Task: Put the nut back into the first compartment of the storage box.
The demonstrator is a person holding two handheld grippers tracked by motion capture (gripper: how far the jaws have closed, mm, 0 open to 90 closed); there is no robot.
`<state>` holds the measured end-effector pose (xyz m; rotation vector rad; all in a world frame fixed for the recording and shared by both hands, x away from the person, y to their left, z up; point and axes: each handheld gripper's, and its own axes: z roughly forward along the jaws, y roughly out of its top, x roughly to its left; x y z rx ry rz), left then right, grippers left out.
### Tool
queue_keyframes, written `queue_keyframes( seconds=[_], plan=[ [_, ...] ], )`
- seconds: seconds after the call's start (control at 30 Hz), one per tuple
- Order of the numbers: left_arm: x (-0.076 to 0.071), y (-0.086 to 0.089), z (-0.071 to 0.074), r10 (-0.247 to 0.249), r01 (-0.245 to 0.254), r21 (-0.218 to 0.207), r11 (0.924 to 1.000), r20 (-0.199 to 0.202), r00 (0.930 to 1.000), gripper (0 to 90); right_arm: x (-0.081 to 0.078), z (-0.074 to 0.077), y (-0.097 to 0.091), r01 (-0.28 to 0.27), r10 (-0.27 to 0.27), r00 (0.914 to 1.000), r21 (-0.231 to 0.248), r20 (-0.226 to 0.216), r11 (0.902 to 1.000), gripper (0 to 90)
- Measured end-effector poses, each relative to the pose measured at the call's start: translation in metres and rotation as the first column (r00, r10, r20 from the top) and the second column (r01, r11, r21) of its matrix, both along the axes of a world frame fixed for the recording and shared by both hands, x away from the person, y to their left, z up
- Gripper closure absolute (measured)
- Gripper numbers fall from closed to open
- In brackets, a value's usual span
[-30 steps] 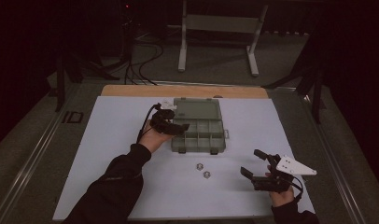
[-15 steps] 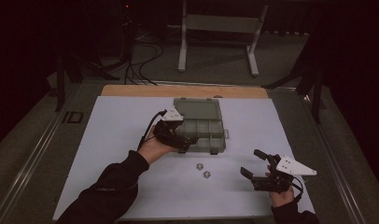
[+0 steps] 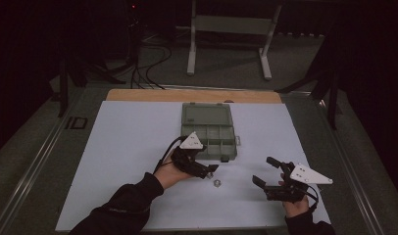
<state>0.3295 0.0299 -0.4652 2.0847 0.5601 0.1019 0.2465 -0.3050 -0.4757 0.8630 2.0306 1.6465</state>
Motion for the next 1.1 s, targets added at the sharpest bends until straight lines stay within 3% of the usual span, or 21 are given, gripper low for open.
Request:
queue_keyframes(
  seconds=[0.13, 0.43, 0.63, 0.8, 0.87, 0.93, 1.1],
  plan=[
    [-0.002, -0.003, -0.013, -0.023, 0.024, 0.014, 0.9996, -0.022, 0.9995, 25.9, 0.0, 0.0, 0.0, -0.002, 0.002, 1.0, -0.001, 0.002, 1.0, 12.1],
    [-0.007, -0.009, -0.033, -0.048, 0.051, 0.098, 0.9939, -0.031, 0.9983, 43.9, 0.0, 0.0, 0.0, -0.003, 0.003, 1.0, -0.001, 0.0, 1.0, 12.1],
    [-0.007, -0.013, -0.045, -0.08, 0.085, 0.161, 0.9833, -0.037, 0.9961, 52.6, 0.0, 0.0, 0.0, -0.003, 0.003, 1.0, 0.0, -0.003, 1.0, 12.1],
    [-0.007, -0.016, -0.053, -0.082, 0.086, 0.197, 0.9766, -0.027, 0.9962, 58.8, 0.0, 0.0, 0.0, -0.003, 0.003, 1.0, -0.001, 0.0, 1.0, 12.1],
    [-0.008, -0.017, -0.055, -0.087, 0.086, 0.217, 0.9723, -0.005, 0.9962, 60.8, 0.0, 0.0, 0.0, -0.005, 0.005, 1.0, 0.001, -0.004, 1.0, 12.1],
    [-0.009, -0.018, -0.055, -0.079, 0.076, 0.219, 0.9727, 0.005, 0.9969, 63.0, 0.0, 0.0, 0.0, -0.005, 0.005, 1.0, 0.002, -0.005, 1.0, 12.1],
    [-0.009, -0.021, -0.053, -0.081, 0.07, 0.269, 0.9606, 0.03, 0.9963, 68.4, 0.0, 0.0, 0.0, -0.004, 0.004, 1.0, -0.001, -0.004, 1.0, 12.1]
  ],
)
